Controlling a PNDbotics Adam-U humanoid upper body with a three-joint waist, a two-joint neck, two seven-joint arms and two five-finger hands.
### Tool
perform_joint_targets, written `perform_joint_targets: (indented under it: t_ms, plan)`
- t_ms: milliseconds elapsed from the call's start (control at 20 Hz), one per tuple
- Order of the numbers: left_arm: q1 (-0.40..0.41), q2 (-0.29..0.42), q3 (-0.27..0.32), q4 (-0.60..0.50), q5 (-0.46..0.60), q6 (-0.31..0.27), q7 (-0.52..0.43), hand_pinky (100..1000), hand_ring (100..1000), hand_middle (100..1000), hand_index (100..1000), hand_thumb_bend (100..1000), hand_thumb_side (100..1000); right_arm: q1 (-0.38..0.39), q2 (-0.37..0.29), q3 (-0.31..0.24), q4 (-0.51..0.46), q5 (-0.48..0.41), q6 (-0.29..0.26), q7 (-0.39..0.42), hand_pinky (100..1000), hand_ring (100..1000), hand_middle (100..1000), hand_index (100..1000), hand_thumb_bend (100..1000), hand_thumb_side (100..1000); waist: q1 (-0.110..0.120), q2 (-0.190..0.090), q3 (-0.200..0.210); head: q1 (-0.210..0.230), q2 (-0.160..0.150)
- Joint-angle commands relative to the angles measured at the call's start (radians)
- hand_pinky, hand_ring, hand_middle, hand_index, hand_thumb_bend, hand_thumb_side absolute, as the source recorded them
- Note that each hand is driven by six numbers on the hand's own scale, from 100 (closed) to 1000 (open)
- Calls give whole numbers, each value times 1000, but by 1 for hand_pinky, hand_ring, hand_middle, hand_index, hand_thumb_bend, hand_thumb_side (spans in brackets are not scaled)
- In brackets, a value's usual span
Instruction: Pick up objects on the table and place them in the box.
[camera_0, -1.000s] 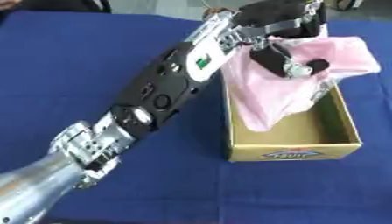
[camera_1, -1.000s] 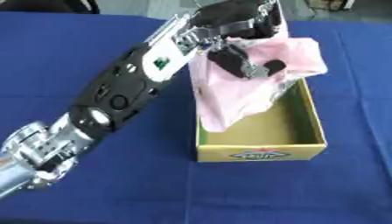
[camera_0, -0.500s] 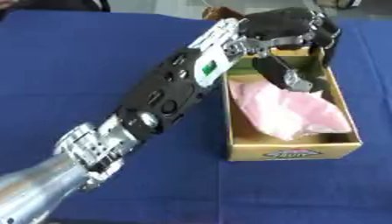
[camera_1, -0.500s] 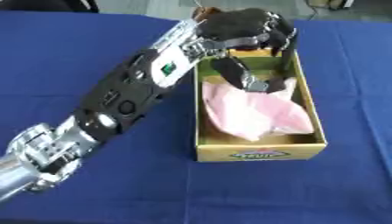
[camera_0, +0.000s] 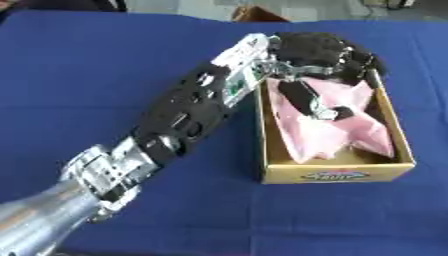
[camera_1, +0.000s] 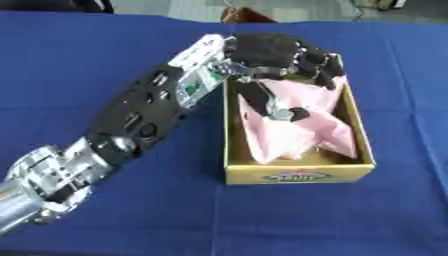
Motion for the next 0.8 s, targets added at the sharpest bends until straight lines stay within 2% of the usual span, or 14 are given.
perform_joint_targets:
  t_ms: [50,300,400,500,650,800]
  plan:
    - [-13,-1,12,-6,-16,-6,-1,805,890,918,875,223,730,-10,-18,-10,-14,0,-2,-1,481,599,801,930,592,723,-6,-12,0,2,-1]
    - [-9,0,15,-8,-8,-4,-1,796,891,927,903,188,745,-9,-18,-9,-13,-1,-2,0,482,599,801,929,592,723,-7,-12,3,2,-1]
    - [-7,1,18,-13,12,1,-2,762,881,928,923,117,794,-8,-18,-10,-13,-1,-2,-1,482,599,801,929,592,723,-8,-12,4,2,-1]
    - [-4,3,20,-20,41,11,-11,757,880,930,922,104,818,-8,-18,-10,-12,-1,-2,-1,482,599,801,929,592,722,-8,-12,5,2,-1]
    - [6,11,31,-46,100,33,-21,720,861,924,919,100,865,-6,-18,-11,-12,0,-2,-1,482,599,801,929,592,723,-8,-13,8,0,-1]
    - [38,29,48,-91,214,91,-18,680,841,920,920,100,901,-4,-19,-15,-12,1,-2,-4,482,599,800,929,592,723,-6,-14,13,-10,-1]
